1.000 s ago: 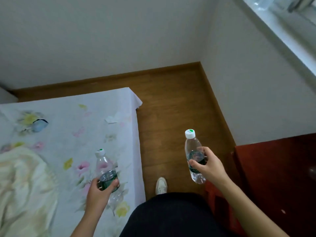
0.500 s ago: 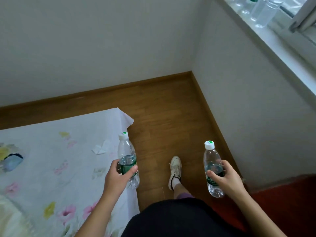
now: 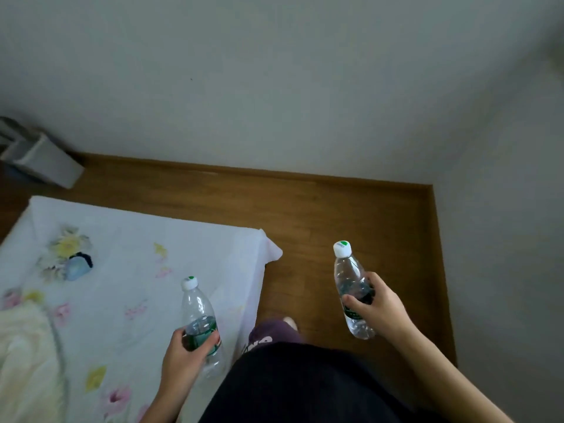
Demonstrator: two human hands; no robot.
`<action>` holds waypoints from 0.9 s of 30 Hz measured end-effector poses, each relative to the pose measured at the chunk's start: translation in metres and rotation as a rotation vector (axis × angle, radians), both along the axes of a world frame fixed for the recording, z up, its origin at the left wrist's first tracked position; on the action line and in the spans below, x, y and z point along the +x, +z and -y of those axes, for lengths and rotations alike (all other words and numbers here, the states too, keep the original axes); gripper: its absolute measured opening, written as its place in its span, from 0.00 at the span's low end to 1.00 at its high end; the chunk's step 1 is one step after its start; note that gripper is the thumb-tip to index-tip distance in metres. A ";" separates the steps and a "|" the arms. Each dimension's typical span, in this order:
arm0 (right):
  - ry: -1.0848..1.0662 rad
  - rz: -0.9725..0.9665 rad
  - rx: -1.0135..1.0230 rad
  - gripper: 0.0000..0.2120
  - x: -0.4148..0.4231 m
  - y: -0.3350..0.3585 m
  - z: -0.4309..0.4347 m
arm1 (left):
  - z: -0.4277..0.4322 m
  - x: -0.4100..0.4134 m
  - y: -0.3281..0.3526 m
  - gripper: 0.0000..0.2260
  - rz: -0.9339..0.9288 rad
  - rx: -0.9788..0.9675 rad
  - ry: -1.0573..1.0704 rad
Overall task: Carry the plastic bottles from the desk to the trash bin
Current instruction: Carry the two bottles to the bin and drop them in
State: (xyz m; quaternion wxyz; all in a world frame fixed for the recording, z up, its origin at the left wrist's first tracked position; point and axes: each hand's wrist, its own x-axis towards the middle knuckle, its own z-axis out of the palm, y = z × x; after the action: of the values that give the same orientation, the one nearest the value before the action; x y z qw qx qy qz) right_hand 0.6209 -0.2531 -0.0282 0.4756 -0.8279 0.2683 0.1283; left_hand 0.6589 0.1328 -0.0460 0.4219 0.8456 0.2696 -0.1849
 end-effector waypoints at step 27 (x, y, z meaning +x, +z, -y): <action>-0.009 -0.153 -0.195 0.26 0.487 -0.044 0.220 | 0.205 0.542 -0.013 0.33 -0.010 -0.176 -0.107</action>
State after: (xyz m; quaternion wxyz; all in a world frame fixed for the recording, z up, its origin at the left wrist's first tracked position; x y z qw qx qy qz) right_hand 1.1083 -0.4729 -0.0719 0.3717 -0.8567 0.3189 0.1623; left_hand 1.2006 -0.0725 -0.0585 0.4827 0.8177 0.2089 -0.2341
